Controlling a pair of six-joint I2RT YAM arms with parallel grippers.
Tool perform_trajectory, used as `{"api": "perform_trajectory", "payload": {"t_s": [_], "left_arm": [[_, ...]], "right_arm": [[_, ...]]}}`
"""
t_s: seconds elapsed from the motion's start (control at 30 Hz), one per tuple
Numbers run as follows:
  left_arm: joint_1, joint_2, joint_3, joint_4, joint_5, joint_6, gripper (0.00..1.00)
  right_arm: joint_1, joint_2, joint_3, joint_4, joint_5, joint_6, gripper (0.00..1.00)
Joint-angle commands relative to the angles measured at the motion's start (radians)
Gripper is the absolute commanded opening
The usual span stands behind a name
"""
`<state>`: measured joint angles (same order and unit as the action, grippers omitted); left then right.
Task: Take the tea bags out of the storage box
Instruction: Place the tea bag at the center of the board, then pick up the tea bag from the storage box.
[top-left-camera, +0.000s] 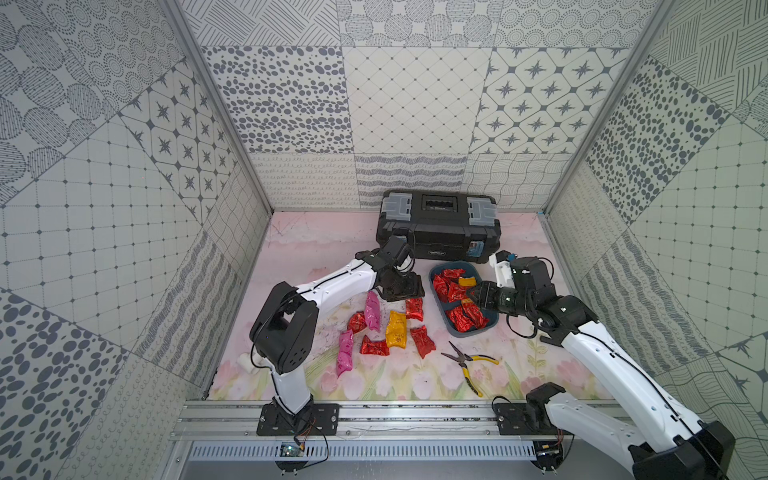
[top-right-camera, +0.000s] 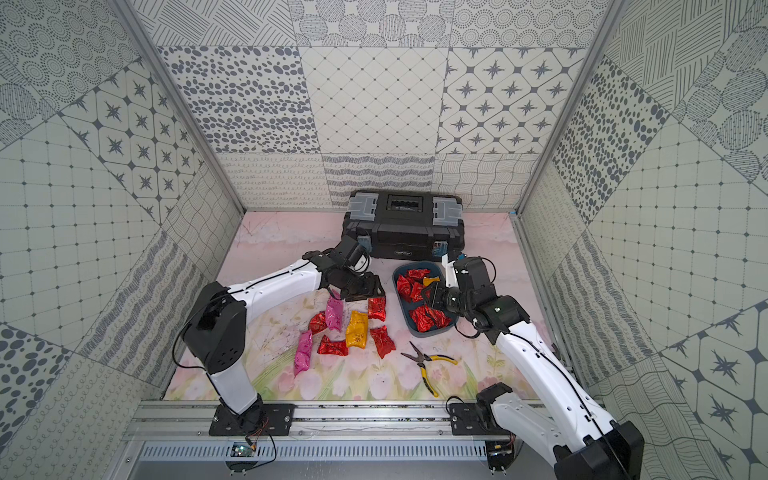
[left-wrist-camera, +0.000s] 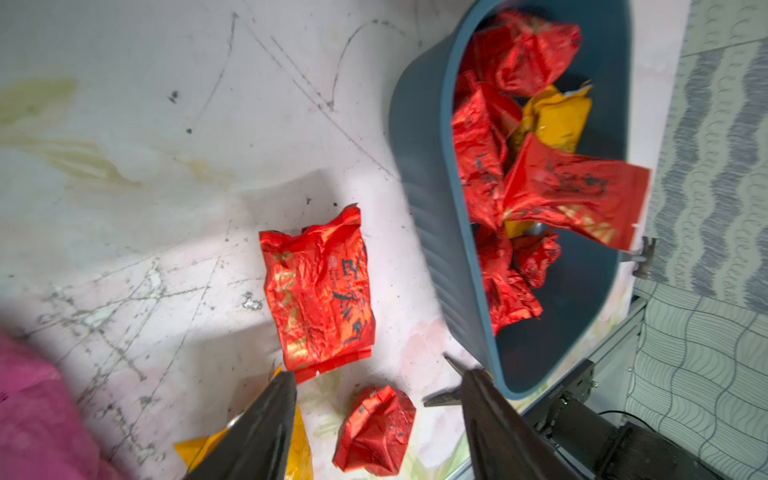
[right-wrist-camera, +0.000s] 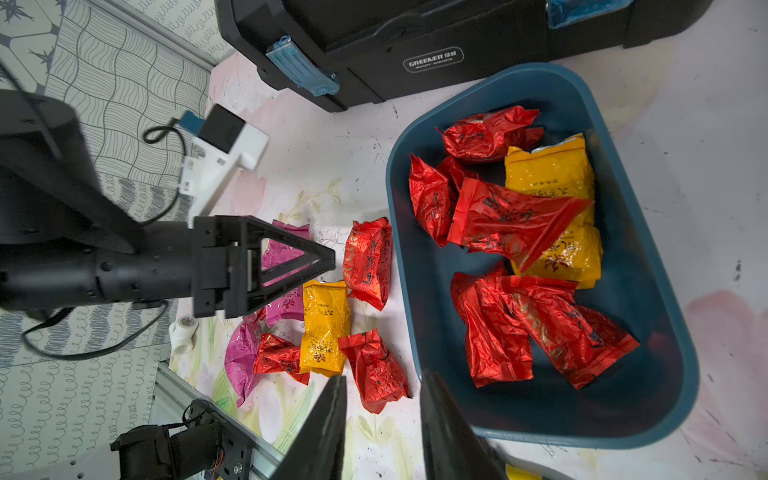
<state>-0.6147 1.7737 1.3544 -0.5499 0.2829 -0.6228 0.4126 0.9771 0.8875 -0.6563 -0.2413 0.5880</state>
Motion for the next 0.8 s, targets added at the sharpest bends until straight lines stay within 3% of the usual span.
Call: {"api": "perform_trajectory", "payload": {"t_s": [0.0,0.23,0.4,0.77], "left_arm": [[-0.009,-0.122,-0.027,-0.001,-0.101,-0.042,0.67],[-0.041,-0.296,-0.176,0.178,-0.215,-0.196,0.63],[-0.055,-0.337,-0.225,0.231,-0.240,-0.237,0.63],[-0.065,-0.332,-0.218,0.225,-0.237,-0.226,0.62]], "right_arm": [[-0.005,0.023,-0.008,0.006,0.051,0.003,0.35],[-0.026,0.114,-0.005,-0.035,0.217,0.078,0.38],[-0.041,0.205,0.010,-0.016,0.196,0.084,0.42],[-0.081,0.364,-0.020,0.204,0.134,0.132,0.52]]}}
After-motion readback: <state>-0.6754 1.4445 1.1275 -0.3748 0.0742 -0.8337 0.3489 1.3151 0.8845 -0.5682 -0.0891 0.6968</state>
